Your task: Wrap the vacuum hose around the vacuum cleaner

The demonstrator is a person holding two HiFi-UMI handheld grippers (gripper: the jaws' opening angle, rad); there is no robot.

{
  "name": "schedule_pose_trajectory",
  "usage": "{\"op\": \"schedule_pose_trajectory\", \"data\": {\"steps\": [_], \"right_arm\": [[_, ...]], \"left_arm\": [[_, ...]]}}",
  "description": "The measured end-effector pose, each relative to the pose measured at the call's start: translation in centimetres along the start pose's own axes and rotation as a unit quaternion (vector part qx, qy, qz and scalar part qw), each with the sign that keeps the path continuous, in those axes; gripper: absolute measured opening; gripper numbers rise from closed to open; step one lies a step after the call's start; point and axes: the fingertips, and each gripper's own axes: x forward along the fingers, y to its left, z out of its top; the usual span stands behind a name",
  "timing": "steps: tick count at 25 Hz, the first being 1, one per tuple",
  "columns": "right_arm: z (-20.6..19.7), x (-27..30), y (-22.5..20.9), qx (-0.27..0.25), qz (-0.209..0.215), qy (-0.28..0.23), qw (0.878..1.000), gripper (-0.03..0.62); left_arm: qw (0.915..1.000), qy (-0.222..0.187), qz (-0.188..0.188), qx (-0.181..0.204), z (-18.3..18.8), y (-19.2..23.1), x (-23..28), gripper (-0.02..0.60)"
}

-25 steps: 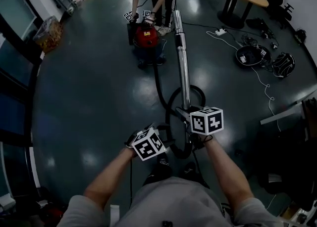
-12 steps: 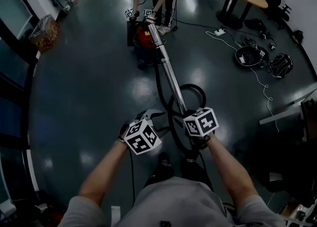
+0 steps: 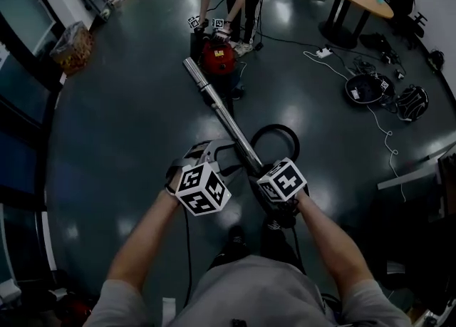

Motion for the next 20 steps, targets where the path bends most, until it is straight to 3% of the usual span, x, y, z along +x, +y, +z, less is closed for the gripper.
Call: {"op": "schedule_pose_trajectory", "data": {"steps": [9,16,20], "right_arm": [[-1.1,0.0,-3.8,-0.089,0.041,0.056,0.994,0.141],[-3.5,-0.2,-7.3,-0.159,0.066,0.107,0.979,0.141],[-3.9,-0.4,-8.5,-0.213,0.087,0.128,0.965,0.141]], "left_arm": [[0.9980,0.060,0.017,0.012,2.1,2.5,3.3,0.241],[0.9906,0.136,-0.014,0.007,2.1,2.3,7.3,0.242],[0.9830,0.175,-0.046,0.033,1.9,1.4,9.2,0.242]]}}
